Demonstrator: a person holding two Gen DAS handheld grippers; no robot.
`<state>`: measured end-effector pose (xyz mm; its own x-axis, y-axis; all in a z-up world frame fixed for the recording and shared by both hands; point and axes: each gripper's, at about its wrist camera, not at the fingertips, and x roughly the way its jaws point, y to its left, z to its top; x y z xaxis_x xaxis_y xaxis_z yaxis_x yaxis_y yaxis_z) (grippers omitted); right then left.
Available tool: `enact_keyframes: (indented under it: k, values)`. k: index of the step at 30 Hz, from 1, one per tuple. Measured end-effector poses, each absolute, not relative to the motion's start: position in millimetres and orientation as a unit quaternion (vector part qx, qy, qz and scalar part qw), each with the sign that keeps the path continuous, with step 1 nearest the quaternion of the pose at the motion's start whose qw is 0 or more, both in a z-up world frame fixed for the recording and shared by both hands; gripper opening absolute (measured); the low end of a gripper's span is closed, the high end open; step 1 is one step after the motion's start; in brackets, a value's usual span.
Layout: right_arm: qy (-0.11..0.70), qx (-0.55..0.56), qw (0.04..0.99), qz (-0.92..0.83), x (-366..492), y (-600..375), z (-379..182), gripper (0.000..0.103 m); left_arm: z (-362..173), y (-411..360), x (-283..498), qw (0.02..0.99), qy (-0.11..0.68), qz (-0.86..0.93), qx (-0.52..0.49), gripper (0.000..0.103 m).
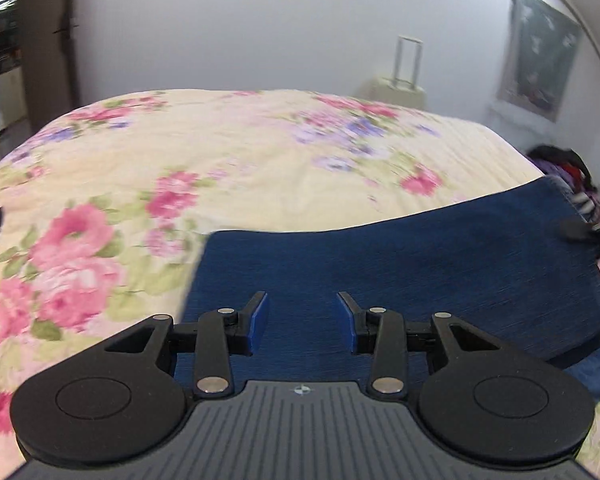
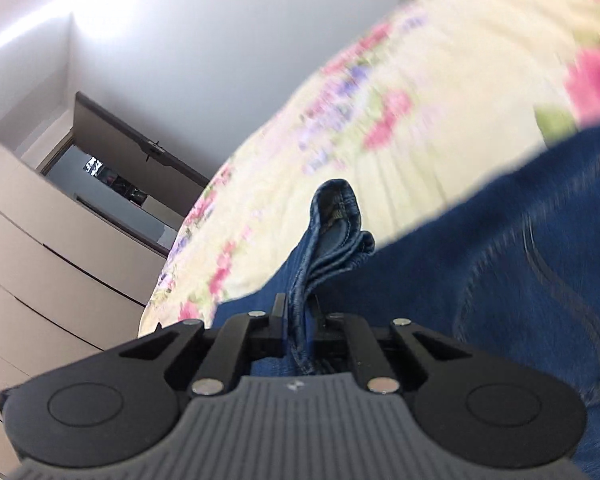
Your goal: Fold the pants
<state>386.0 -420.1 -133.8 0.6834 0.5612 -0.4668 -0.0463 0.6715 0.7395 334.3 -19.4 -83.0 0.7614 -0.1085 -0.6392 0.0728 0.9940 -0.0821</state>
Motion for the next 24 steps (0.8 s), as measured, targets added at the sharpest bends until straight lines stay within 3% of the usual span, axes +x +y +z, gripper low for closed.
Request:
enact_keyframes:
  k: [6,11,18,24]
  values:
    - [0.339,0.278,0.885,0.160,380,-442,-31,0.002,-77,0,326,0.941,0.332,-0.036,-0.053,0.046]
    - [0.358,0.235,0.897,0.114,373,-481,11,0.002,-85,-10,328,0.939,0.336,-0.054,-0.056,0.046]
    - [0.396,0.238,0.886,0.048,347,-568,-4,0.002,-96,-36,336,0.932,0.350,-0.082,-0.038,0.046]
    - [0.429,0.243,0.870,-0.016,369,-617,-70,0.002,-110,-54,348,0.926,0.366,-0.090,-0.020,0.046]
